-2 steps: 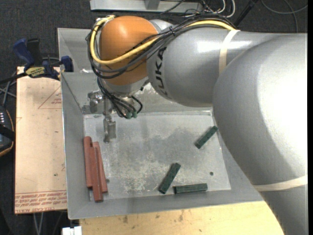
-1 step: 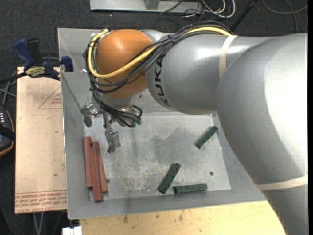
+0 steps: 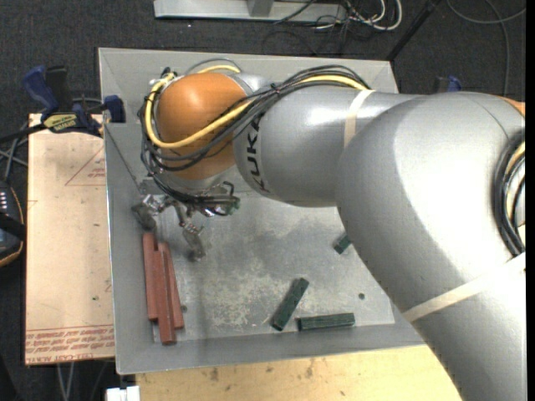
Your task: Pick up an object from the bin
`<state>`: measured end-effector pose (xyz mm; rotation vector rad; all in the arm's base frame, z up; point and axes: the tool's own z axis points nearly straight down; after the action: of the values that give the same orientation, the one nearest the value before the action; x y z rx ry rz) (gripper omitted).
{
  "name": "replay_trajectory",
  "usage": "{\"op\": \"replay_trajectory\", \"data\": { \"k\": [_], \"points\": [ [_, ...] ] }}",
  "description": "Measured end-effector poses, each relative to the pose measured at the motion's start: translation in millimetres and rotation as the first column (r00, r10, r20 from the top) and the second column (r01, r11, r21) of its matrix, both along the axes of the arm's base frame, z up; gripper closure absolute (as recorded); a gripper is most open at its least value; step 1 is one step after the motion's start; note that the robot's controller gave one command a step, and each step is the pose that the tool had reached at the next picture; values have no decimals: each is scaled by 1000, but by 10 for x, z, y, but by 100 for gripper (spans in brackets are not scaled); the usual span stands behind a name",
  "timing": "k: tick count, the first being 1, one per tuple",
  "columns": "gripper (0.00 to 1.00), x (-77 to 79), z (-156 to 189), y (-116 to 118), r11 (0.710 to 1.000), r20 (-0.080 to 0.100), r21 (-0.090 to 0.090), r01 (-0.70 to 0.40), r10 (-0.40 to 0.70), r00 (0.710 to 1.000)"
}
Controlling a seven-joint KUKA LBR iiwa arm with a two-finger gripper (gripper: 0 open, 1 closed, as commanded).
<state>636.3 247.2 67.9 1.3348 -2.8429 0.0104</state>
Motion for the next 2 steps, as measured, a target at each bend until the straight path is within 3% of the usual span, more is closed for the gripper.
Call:
{"op": "replay_trajectory", "data": {
  "k": [1, 2],
  "points": [
    [100, -438, 31, 58, 969, 0, 8, -248, 248, 969],
    [100, -438, 31, 58, 969, 0, 9, -247, 248, 969]
  ]
}}
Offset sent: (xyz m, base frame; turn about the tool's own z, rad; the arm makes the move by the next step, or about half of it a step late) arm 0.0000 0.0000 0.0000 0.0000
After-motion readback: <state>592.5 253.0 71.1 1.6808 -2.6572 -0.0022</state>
